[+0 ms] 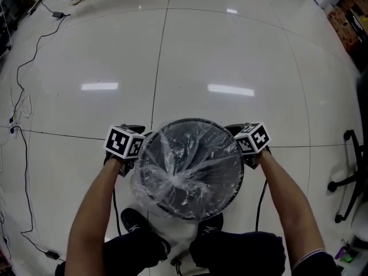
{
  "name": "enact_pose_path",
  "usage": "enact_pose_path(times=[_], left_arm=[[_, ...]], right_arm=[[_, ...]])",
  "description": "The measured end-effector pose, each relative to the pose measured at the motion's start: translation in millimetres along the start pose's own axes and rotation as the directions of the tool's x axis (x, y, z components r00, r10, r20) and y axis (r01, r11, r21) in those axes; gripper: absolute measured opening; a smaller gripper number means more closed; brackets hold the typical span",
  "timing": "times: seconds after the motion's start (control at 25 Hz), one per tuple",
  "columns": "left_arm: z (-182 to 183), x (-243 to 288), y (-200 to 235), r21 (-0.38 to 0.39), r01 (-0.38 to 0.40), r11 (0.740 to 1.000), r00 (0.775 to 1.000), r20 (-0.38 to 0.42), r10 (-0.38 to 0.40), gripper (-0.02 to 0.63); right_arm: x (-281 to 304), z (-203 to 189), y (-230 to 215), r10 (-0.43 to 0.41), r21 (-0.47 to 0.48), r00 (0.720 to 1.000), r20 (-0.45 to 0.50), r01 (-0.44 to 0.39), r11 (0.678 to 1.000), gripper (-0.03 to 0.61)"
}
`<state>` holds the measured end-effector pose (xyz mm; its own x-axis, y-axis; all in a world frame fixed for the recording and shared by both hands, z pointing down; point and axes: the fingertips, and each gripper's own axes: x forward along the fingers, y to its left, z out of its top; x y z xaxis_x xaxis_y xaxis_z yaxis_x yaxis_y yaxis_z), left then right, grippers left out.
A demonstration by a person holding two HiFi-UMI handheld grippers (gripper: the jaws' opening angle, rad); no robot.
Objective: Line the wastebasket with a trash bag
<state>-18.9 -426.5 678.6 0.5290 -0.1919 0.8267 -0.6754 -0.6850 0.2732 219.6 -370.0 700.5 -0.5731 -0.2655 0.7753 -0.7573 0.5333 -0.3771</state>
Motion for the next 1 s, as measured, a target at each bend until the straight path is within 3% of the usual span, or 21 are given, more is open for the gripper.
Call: enact_pose_path(times=[0.32,0.44,0.64,0.76,0.8,0.84,1.0], left_arm=[[25,-42,-3,0.031,-0.04,0.999,0.998,0.043,0.039,0.167],[22,-57,-1,0.052,-0.074,0.996,0.997,0.033,0.072,0.169],[38,-91,-5,0.06,-0.112,0.992,0.991,0.08,0.107,0.166],[54,-117,-17,0.087,-0.131,0.988,0.985,0.122,0.12,0.129],[60,-126,-23,0.103,-0.137,0.985,0.983,0.139,0.122,0.045],[66,-135,-29,0.118,-0.142,0.983,0.98,0.156,0.122,0.011],[85,-168,-51,0.158,-0.163,0.974,0.97,0.207,0.129,0.011]], right_arm=[[-49,22,9,-0.019,0.0,0.998,0.066,0.019,1.0,0.187],[-65,25,11,-0.049,-0.016,0.996,0.071,0.05,0.999,0.187],[-99,43,16,-0.11,-0.043,0.988,0.111,0.116,0.992,0.176],[-127,64,24,-0.16,-0.074,0.974,0.158,0.173,0.982,0.102],[-137,72,28,-0.179,-0.083,0.967,0.18,0.196,0.977,0.053],[-148,79,32,-0.191,-0.09,0.961,0.202,0.212,0.973,0.026],[-179,107,65,-0.169,-0.139,0.954,0.248,0.208,0.968,0.003]])
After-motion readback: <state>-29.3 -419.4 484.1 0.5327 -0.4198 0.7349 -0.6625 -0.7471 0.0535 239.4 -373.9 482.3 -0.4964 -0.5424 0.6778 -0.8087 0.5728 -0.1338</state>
